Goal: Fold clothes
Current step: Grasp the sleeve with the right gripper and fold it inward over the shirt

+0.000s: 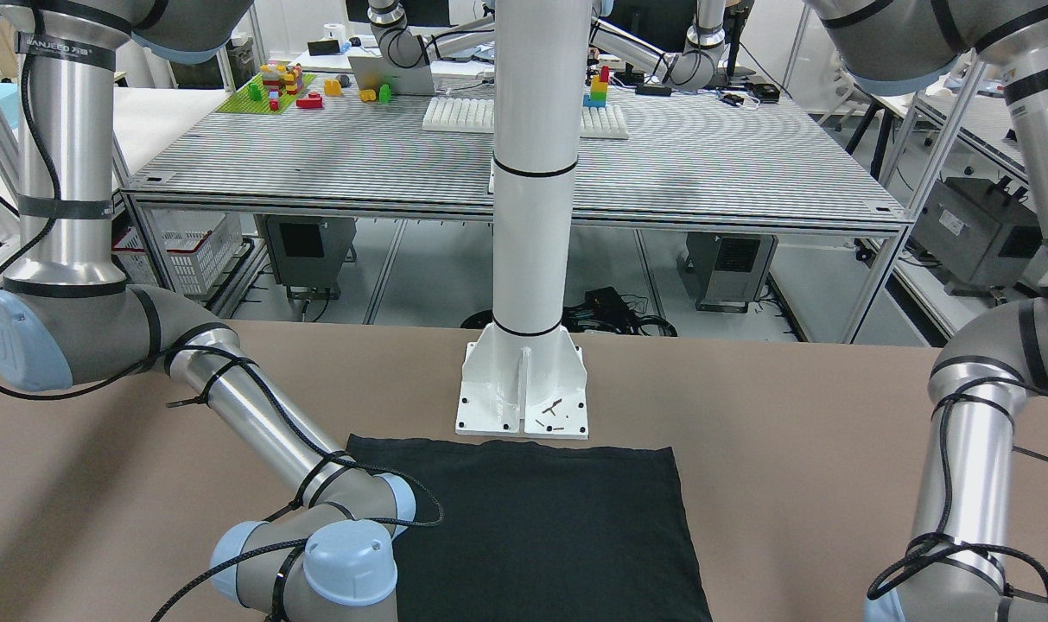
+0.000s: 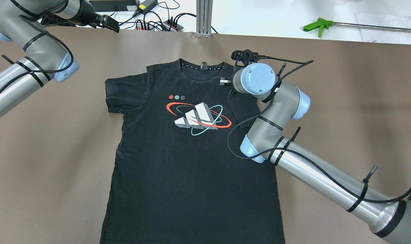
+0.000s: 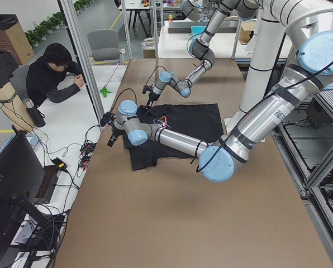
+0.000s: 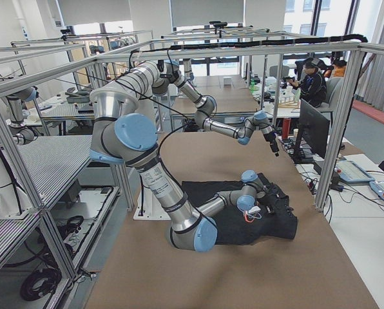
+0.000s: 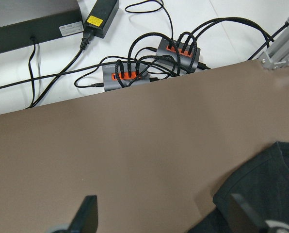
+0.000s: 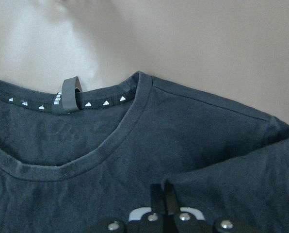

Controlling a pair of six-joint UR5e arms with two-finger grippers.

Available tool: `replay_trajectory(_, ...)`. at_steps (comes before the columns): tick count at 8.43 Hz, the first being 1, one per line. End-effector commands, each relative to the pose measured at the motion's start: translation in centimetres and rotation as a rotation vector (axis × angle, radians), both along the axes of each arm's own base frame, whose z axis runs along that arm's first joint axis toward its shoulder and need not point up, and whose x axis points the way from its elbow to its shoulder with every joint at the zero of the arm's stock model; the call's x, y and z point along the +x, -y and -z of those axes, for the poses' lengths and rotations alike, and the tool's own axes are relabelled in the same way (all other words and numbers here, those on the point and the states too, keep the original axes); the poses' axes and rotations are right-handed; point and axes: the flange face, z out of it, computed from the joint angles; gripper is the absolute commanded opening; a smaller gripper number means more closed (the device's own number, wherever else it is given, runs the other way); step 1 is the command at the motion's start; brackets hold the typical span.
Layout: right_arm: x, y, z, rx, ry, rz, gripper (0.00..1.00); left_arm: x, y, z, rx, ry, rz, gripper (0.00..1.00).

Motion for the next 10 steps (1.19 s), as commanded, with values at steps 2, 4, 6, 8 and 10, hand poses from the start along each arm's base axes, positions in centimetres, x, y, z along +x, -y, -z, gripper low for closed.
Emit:
replay_trajectory(2,-1.4,1.6,1.7,0.007,-0.017,-0.025,0.96,0.1,0.0,-0.1,0.0,0.0,-0.001,0.95)
replay_trajectory(4,-1.0,1.9,1.5,0.014,-0.026,-0.034,0.94,0.1,0.0,-0.1,-0.001,0.0,-0.001,0.95)
replay_trajectory(6,1.1,3.3,0.0,0.035,-0.068,-0.025,0.94,0.1,0.0,-0.1,0.0,0.0,-0.001,0.95)
replay_trajectory(8,4.6,5.0,-1.7,0.001,-0.056,0.022,0.94,-0.1,-0.2,-0.5,-0.005,-0.005,-0.004,0.95)
replay_trajectory(10,8.6,5.5,-3.2,-0.036,-0.011,0.055,0.94,-0.8,-2.4,-2.0,-0.017,-0.074,-0.008,0.95)
